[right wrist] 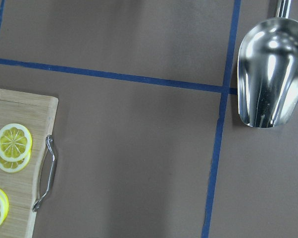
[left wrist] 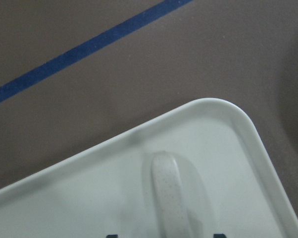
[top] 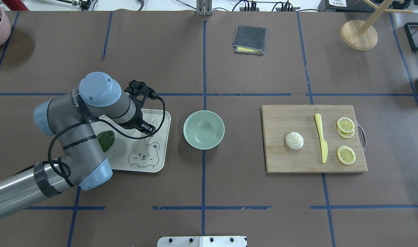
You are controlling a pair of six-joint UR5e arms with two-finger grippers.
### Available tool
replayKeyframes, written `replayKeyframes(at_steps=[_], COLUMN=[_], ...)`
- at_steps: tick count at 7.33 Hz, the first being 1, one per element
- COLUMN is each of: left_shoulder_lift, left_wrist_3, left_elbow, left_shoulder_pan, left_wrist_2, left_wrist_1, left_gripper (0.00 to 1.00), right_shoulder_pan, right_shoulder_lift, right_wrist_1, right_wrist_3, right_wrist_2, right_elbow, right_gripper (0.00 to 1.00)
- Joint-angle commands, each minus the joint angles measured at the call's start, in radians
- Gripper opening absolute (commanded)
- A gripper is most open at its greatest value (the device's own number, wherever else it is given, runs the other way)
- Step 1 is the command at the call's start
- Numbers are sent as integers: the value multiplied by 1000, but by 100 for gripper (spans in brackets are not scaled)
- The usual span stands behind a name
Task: Put spoon and bun in bowl
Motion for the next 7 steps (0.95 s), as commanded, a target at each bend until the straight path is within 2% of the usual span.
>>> replayKeyframes(at_steps=[1, 2, 3, 4, 6, 7], left_shoulder_lift=[-1, -2, -2, -2, -11, -71], left_wrist_3=[0, -1, -3, -44, -132, -174], left_elbow=[1, 3, 1, -10, -58, -53], left_shoulder_pan=[1, 1, 1, 1, -5, -5], left_wrist_2=[0, -1, -1, -1, 0, 2], left_wrist_1=[3, 3, 6, 24, 28, 28], left_gripper=[31, 23, 6, 0, 0, 0], right_shoulder_pan=[0, 0, 0, 0, 0, 0], right_shoulder_lift=[0, 0, 0, 0, 1, 2], right_wrist_1=[1, 1, 1, 1, -1, -1], right_wrist_3=[2, 4, 5, 7, 10, 8], right_wrist_2=[0, 0, 0, 0, 0, 0], right_elbow=[0, 0, 0, 0, 0, 0], right_gripper=[100, 100, 100, 100, 100, 100])
